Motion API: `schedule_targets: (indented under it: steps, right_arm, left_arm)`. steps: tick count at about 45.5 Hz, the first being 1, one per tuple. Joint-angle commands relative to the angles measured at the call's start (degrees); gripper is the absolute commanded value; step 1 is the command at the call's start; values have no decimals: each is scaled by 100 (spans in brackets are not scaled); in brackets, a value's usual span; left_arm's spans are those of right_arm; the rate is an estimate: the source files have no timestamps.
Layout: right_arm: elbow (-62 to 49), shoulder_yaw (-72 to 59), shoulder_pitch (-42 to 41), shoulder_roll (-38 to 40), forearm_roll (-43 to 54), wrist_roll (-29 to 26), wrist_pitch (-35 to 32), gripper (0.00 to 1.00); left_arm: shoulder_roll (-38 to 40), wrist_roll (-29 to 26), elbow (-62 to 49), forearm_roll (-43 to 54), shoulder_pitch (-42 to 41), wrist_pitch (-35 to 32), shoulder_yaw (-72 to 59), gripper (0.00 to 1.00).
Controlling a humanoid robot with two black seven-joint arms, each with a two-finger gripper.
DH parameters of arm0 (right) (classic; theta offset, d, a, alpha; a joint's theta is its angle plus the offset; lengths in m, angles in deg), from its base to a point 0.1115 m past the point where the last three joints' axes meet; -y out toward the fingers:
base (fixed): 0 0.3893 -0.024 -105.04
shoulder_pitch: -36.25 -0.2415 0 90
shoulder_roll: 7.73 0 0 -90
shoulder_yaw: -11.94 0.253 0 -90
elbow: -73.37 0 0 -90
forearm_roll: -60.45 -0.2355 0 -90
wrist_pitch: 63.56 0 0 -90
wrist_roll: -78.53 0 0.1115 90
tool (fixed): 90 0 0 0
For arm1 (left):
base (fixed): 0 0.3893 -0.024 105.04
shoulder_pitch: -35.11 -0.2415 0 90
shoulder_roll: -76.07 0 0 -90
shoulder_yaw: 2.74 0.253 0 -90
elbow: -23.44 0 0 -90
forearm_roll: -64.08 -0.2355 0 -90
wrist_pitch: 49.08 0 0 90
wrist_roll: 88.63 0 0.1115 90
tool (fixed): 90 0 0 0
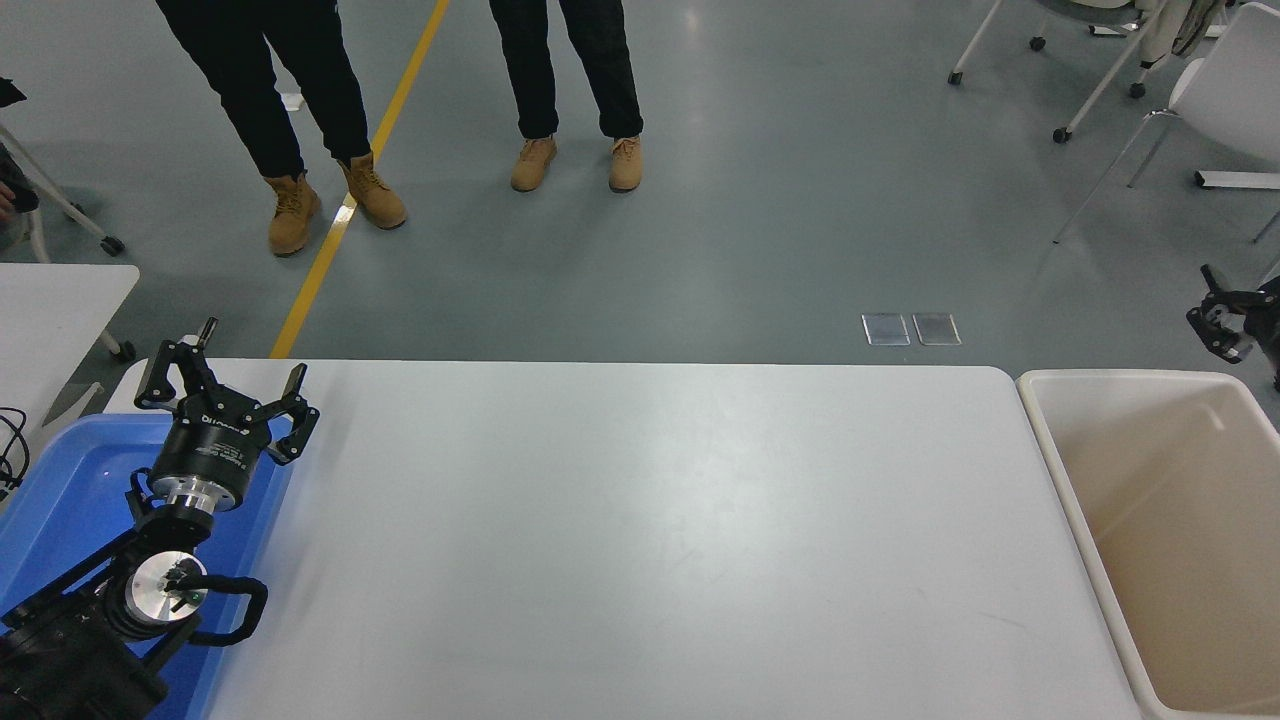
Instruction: Clean the table surface
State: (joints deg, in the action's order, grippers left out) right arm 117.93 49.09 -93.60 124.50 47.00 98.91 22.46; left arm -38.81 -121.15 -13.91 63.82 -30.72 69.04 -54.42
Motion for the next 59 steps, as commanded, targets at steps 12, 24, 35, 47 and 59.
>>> schedule_targets:
  steps: [12,24,35,47,59]
  right_arm:
    - [386,153,627,-443,571,599,-226,99]
    - [474,144,829,-646,914,898,-226,99]
    - [501,144,952,-997,1213,1038,-112,99]
    - [430,144,900,-1384,1266,1038,99,99]
    - [158,135,943,-1700,1363,1073,117,99]
  left_arm:
    - [0,0,0,0,0,0,0,99]
    - [0,0,0,0,0,0,0,99]
    - [0,0,0,0,0,0,0,99]
    - [0,0,0,0,0,0,0,99]
    - [0,0,0,-9,0,0,0,99]
